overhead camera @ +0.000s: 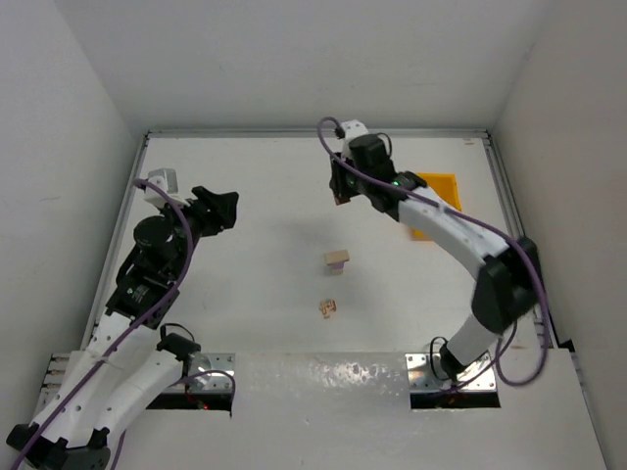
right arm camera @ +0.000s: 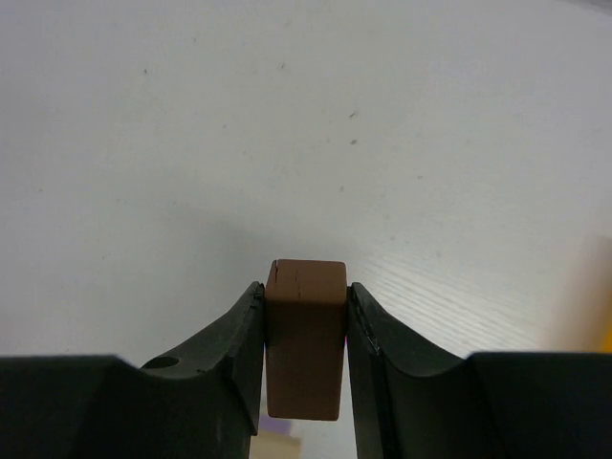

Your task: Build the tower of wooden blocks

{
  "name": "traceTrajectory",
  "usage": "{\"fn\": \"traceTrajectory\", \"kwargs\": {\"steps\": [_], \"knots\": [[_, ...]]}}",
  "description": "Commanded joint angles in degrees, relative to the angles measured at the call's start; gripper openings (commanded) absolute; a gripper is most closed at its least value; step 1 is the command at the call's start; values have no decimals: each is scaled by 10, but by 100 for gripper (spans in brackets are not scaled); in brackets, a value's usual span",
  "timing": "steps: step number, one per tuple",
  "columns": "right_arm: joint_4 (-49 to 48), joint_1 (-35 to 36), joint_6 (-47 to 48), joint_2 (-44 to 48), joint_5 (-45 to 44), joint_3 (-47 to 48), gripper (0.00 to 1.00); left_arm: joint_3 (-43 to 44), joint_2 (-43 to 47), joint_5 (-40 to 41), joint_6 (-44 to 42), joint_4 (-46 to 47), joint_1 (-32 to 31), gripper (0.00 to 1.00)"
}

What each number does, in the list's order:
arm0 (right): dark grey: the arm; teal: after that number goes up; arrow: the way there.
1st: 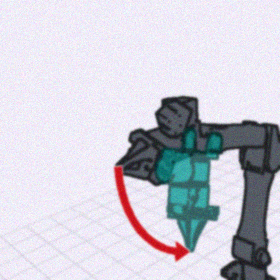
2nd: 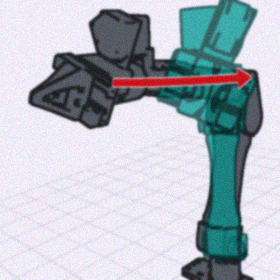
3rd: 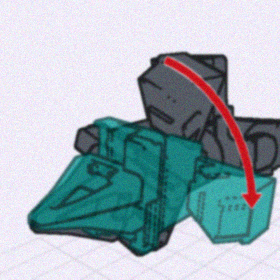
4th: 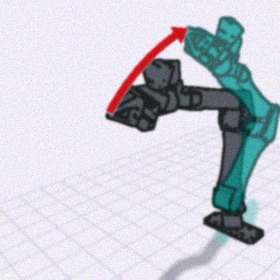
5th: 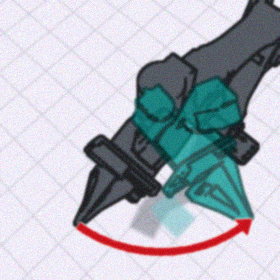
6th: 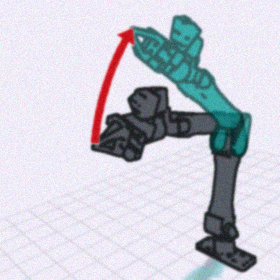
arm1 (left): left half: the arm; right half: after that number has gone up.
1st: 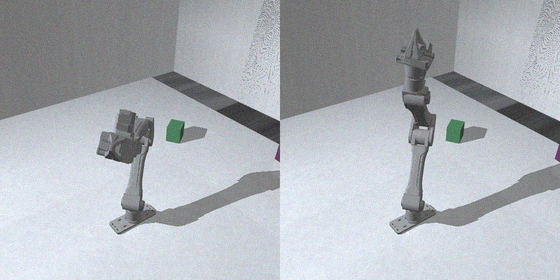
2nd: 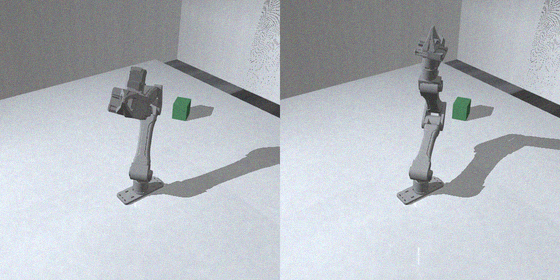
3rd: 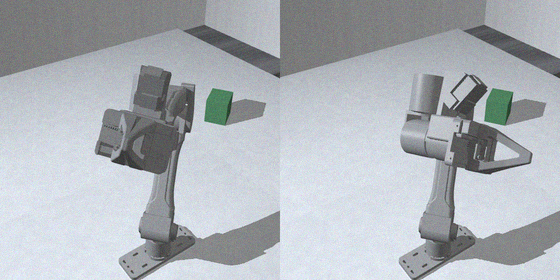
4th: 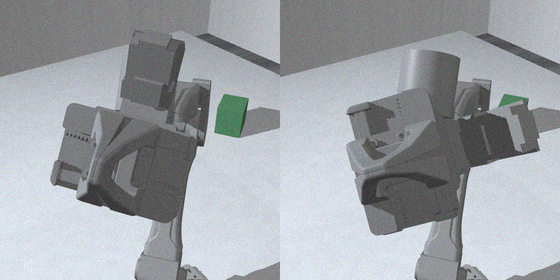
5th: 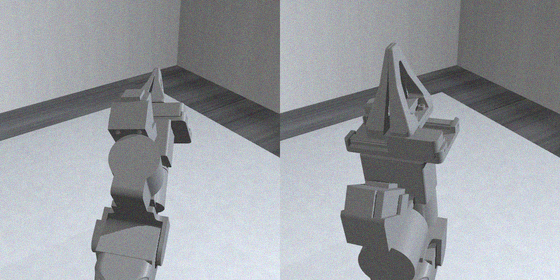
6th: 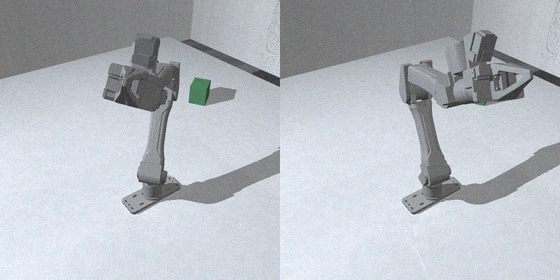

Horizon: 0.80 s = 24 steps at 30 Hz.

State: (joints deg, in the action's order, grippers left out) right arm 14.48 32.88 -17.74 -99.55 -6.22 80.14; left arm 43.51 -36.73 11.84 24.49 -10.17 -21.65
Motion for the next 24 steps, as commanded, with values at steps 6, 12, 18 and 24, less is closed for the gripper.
{"fn": "traceTrajectory", "kwargs": {"steps": [6,12,18,24], "knots": [[8,6,3,283,-55,-304,27,18,18,7,-1,7,11,66],[30,9,-10,308,11,-419,26,23,3,-3,-1,5,12,66],[23,11,1,280,12,-438,23,22,5,-1,0,5,17,66],[37,13,-2,212,-4,-426,26,20,3,-8,1,6,17,66]]}}
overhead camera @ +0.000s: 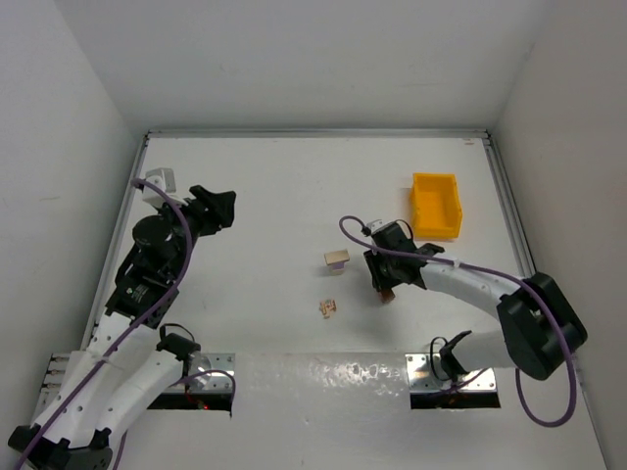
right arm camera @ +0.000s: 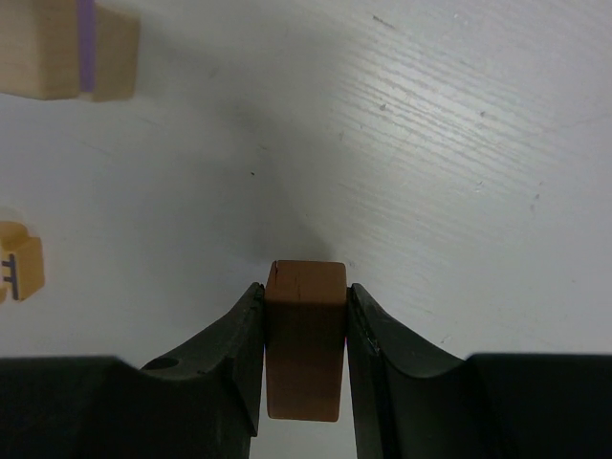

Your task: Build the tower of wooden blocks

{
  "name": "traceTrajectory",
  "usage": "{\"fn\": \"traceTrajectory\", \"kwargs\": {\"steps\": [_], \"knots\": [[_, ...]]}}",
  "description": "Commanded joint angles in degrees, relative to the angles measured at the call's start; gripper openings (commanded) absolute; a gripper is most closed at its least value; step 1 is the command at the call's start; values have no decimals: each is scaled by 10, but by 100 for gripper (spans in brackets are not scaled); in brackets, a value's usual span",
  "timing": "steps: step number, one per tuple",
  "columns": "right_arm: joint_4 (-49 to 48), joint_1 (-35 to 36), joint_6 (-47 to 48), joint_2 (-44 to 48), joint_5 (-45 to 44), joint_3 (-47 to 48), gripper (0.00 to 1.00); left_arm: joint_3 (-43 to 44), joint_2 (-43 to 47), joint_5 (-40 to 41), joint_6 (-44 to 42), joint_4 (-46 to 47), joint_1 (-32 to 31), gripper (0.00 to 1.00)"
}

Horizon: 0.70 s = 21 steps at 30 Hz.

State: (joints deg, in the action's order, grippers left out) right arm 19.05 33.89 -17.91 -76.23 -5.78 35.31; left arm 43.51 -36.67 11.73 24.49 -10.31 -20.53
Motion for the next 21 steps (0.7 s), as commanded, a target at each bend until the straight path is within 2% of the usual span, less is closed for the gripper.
{"fn": "traceTrajectory", "kwargs": {"steps": [1,5,8,9,11,16,18,19,20,21], "knots": [[-9,4,-1,-29,-12,23,27,21,3,-7,1,7,6,66],[-14,4,-3,-50,-19,26,33,20,3,-9,1,7,6,66],[-8,4,-3,-41,-25,32,46,21,3,-9,0,6,6,66],[-4,4,-2,-38,-26,33,55,21,3,-9,1,7,6,66],[10,4,-4,-17,-33,39,65,21,3,-9,-1,7,6,66],[34,5,-14,55,-27,32,69,21,2,-10,-1,7,6,66],[39,6,-26,87,-12,21,58,20,2,-11,-1,7,6,66],[32,7,-31,94,0,16,34,21,2,-11,-1,7,6,66],[28,7,-42,100,31,9,20,21,2,-12,-1,8,7,66],[24,10,-49,100,46,-3,0,21,3,-10,-1,8,6,66]]}}
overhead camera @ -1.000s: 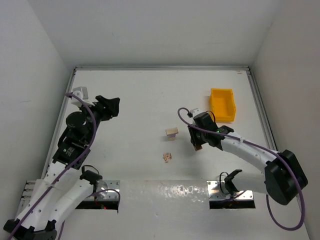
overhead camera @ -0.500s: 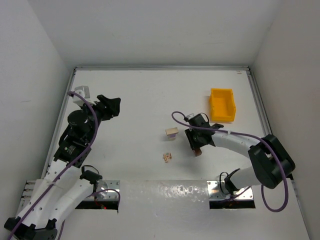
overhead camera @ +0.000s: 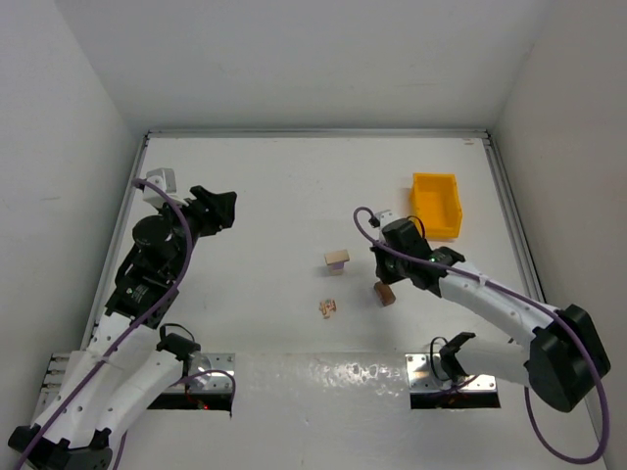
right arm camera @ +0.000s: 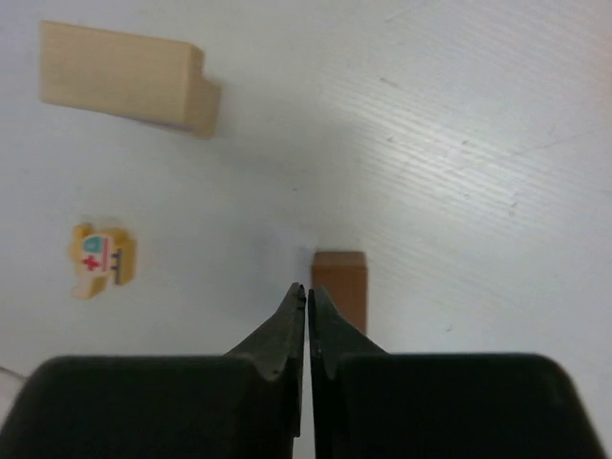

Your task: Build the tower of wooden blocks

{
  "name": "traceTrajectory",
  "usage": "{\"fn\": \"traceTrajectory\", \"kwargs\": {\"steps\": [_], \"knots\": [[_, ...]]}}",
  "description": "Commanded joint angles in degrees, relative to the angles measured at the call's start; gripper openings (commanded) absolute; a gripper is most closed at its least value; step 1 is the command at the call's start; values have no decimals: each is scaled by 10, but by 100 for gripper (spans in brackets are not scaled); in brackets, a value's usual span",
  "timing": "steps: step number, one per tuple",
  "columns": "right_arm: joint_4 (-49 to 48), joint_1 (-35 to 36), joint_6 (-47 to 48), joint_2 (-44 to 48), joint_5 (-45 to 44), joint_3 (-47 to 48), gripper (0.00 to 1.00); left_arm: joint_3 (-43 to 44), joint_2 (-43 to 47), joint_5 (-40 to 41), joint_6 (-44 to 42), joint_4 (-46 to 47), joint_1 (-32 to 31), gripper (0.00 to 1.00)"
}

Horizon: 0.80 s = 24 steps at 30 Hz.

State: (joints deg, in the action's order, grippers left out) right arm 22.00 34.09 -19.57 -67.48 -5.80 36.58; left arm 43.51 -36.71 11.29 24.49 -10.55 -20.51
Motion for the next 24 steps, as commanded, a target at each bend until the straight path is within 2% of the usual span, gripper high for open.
{"fn": "traceTrajectory", "kwargs": {"steps": [1,7,11,16,17,24], "knots": [[-13,11,-40,10,55,-23,0,20,4,-6,-1,10,6,66],[-31,31,-72,-6,95,-71,0,21,1,-7,-2,11,6,66],[1,31,-75,-19,78,-77,0,21,0,-8,-1,11,6,66],[42,31,-83,-24,5,-74,0,20,0,-10,-1,10,6,66],[41,30,-84,-22,-30,-75,0,20,-1,-11,-1,11,6,66],[-26,12,-75,-47,-107,-71,0,18,1,-18,0,12,6,66]]}}
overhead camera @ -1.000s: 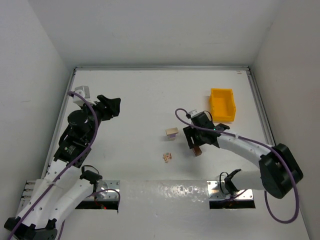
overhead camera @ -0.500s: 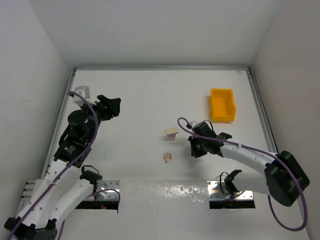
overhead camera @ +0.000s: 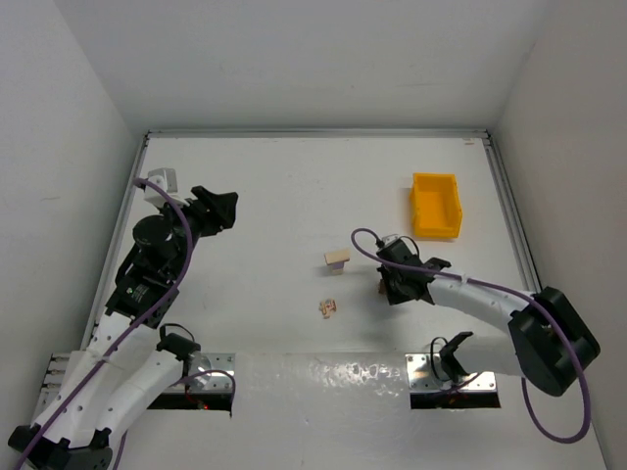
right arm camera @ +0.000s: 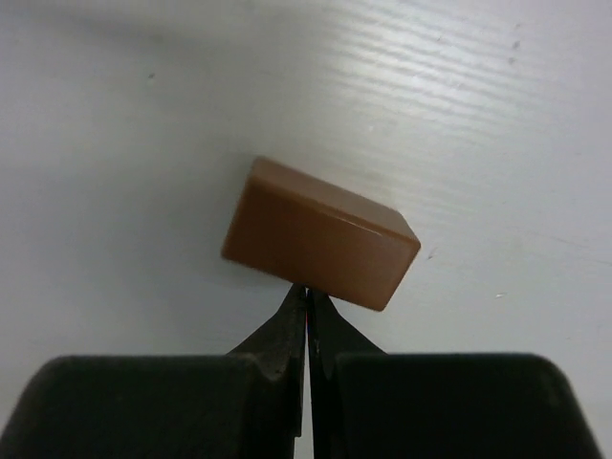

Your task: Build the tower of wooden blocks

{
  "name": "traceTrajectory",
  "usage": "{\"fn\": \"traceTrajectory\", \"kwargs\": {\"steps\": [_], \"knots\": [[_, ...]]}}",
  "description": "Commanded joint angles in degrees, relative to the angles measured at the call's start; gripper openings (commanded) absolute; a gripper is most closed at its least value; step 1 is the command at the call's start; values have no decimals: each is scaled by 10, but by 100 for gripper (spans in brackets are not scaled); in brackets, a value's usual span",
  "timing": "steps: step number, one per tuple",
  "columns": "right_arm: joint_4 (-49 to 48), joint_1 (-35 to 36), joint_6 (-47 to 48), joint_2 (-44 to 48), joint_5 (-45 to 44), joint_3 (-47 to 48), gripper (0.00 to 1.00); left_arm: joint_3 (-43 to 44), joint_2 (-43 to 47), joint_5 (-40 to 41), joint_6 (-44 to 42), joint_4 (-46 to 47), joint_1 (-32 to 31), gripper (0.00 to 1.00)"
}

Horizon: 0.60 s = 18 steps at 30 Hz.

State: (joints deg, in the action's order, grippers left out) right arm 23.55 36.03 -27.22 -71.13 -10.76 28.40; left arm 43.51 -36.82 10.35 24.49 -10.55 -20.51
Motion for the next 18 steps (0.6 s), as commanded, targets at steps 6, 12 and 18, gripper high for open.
{"fn": "traceTrajectory", "kwargs": {"steps": [6,12,18], "knots": [[-46,-25,33,-28,-41,46,0,18,1,-9,0,13,6,66],[11,-18,34,44,40,46,18,18,1,-12,0,14,6,66],[-15,-18,59,62,-7,55,89,18,-1,-10,0,14,6,66]]}}
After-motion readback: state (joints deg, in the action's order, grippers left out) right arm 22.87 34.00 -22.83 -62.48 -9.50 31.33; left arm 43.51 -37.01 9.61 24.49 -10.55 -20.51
